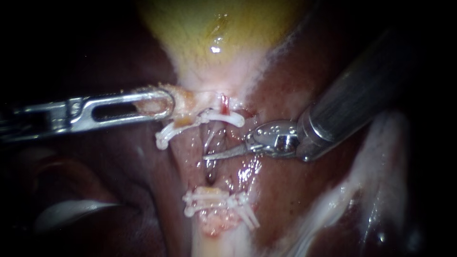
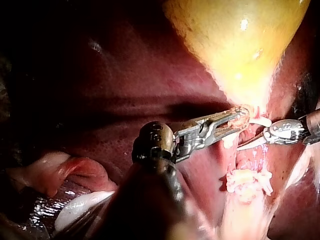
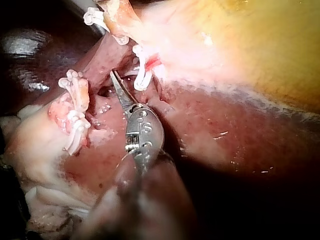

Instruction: Go back from the cut right tube

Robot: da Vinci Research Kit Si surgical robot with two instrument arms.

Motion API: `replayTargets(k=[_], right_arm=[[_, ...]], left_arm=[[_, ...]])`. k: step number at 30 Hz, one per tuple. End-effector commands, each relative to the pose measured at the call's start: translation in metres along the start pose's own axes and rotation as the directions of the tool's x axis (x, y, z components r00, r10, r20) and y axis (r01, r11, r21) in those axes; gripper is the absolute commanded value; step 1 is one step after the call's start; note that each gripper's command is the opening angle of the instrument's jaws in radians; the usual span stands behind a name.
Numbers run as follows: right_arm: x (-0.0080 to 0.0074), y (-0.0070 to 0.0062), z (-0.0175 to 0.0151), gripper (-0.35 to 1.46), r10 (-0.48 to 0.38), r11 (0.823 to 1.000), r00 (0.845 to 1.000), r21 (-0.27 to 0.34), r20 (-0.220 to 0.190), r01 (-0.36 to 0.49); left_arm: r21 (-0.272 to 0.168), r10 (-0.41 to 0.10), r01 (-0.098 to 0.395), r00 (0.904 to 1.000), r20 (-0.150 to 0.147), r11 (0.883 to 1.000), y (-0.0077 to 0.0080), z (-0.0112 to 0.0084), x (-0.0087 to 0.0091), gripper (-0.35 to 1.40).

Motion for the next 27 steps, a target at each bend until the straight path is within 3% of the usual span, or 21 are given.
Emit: replayTargets(k=[1,6,7,10,12,15,23,27], right_arm=[[0.0,-0.0001,0.0,-0.35,-0.001,1.0,1.0,0.001,0.0,0.001],[0.0002,-0.0006,0.0,-0.35,0.028,1.0,1.0,0.0,0.0,-0.028],[0.0003,-0.0007,0.0,0.07,0.039,0.999,0.999,-0.006,-0.003,-0.039],[0.0003,-0.0011,-0.0001,0.76,0.096,0.995,0.995,-0.013,-0.037,-0.097],[0.0003,-0.0013,-0.0001,1.03,0.118,0.993,0.992,-0.015,-0.053,-0.119],[0.0004,-0.0018,-0.0001,1.18,0.13,0.991,0.99,-0.016,-0.059,-0.131],[0.0007,-0.0022,-0.0002,1.28,0.136,0.99,0.988,-0.027,-0.068,-0.138],[0.0011,-0.0028,-0.0015,1.4,0.128,0.982,0.988,-0.128,-0.087,-0.139]], left_arm=[[0.0,0.0,0.0,1.0,0.0,1.0,0.0,0.0,0.0,-0.35],[0.0,0.0,0.0,1.0,0.0,1.0,0.0001,0.0,0.0001,-0.35],[0.0,0.0,0.0,1.0,0.0,1.0,0.0001,0.0,0.0001,-0.35],[0.0,0.0,0.0,1.0,0.0,1.0,0.0001,0.0,0.0001,-0.35],[0.0,0.0,0.0,1.0,0.0,1.0,0.0001,0.0,0.0001,-0.35],[0.0,0.001,-0.001,1.0,0.0,1.0,0.0001,0.0,0.0001,-0.35],[0.001,0.001,-0.001,1.0,0.0,1.0,0.0001,0.0,0.0001,-0.35],[0.001,0.001,-0.001,1.0,-0.001,1.0,0.0002,-0.0001,0.0001,-0.35]])
